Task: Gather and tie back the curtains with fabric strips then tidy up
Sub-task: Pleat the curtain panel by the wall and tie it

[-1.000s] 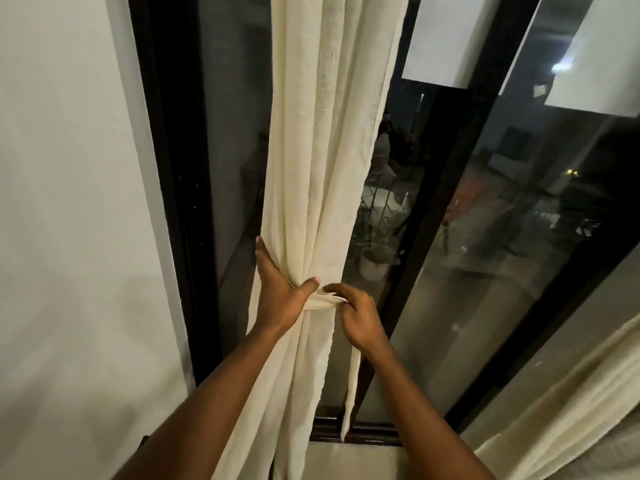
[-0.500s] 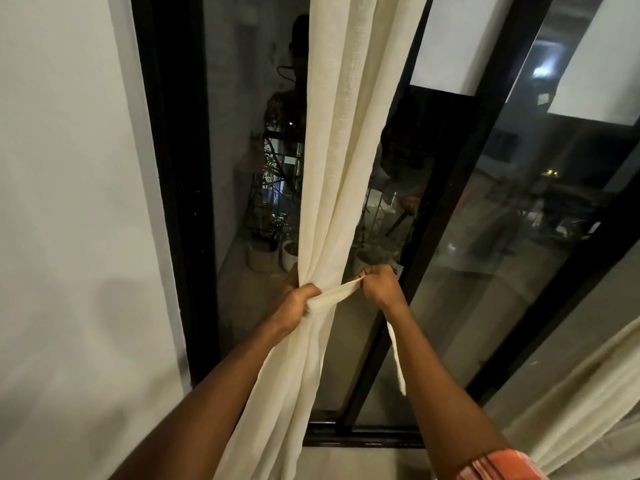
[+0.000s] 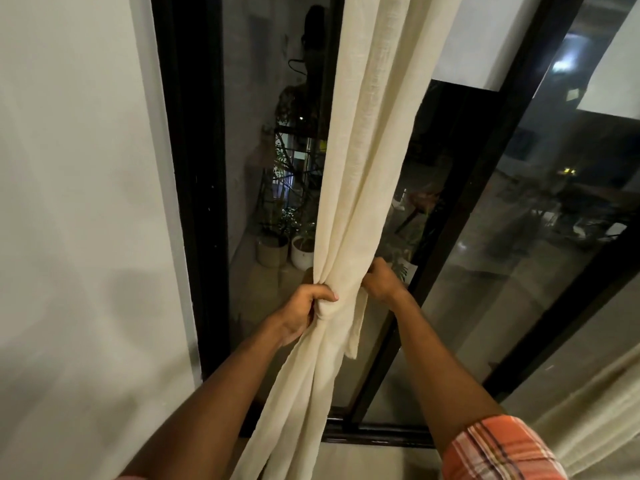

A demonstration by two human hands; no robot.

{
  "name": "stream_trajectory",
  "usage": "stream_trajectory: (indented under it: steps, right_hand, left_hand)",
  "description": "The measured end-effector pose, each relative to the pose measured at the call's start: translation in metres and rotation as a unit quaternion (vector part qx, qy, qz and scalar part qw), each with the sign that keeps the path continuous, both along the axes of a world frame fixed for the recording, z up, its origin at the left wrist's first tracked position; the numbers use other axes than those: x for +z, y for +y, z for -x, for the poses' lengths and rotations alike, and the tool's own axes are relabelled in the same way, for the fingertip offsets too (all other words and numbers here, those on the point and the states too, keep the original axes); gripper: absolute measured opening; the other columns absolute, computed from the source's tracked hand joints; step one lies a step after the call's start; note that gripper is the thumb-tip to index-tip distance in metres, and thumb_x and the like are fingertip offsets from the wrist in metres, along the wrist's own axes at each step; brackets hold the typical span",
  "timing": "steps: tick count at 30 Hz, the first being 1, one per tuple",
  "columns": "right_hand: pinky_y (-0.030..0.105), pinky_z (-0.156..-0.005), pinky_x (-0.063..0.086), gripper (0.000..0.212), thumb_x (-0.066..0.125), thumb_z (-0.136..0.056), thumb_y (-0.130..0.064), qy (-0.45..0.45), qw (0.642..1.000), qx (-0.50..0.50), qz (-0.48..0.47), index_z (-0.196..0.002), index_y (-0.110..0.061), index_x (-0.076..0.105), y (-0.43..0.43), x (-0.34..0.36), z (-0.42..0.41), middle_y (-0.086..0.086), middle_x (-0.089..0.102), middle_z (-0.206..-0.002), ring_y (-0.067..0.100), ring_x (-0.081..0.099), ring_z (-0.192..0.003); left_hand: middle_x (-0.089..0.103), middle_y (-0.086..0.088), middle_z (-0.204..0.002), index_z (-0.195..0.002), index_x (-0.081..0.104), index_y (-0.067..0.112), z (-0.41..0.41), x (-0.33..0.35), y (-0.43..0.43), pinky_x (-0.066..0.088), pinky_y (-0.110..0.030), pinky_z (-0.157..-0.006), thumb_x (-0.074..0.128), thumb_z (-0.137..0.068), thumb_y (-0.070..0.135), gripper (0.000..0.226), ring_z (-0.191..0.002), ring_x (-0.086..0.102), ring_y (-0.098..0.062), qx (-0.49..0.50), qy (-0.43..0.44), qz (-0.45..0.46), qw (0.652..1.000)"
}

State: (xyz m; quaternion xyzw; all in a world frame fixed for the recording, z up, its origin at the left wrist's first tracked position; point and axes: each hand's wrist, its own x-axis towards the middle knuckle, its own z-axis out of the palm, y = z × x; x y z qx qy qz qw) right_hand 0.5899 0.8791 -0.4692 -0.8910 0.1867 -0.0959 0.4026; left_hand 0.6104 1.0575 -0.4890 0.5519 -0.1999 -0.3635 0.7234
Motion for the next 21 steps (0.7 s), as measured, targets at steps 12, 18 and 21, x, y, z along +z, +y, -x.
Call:
stream_trajectory:
  steps: [12,18,21]
  right_hand:
    - [0.029,-0.104,0.038,0.051,0.058,-0.092,-0.003,-0.016,0.997,0.066,-0.037,-0.140,0.000,0.039,0.008,0.010,0.015,0.016,0.048,-0.138,0.028,0.045,-0.128]
    - [0.011,-0.084,0.033,0.051,0.057,-0.093,-0.002,0.019,0.997,0.070,-0.017,-0.140,0.001,0.038,0.011,0.005,0.020,0.019,0.046,-0.139,0.030,0.043,-0.131]
    - [0.021,-0.097,0.035,0.052,0.058,-0.093,-0.007,0.018,0.997,0.068,-0.008,-0.141,-0.003,0.039,0.014,0.015,0.023,0.012,0.047,-0.138,0.025,0.044,-0.129]
  left_hand:
    - [0.068,0.005,-0.102,-0.116,0.062,0.017,-0.002,-0.005,-0.018,0.050,-0.027,-0.080,0.078,-0.069,0.035,0.053,-0.092,0.065,-0.014,0.090,-0.100,-0.134,0.982]
    - [0.066,0.001,-0.108,-0.125,0.053,0.015,0.006,-0.010,-0.024,0.048,-0.018,-0.067,0.076,-0.053,0.038,0.079,-0.093,0.065,-0.013,0.134,-0.109,-0.115,0.978]
    - [0.068,-0.001,-0.106,-0.122,0.056,0.010,0.007,-0.012,-0.024,0.051,-0.020,-0.072,0.082,-0.061,0.028,0.068,-0.093,0.066,-0.016,0.185,-0.123,-0.097,0.970]
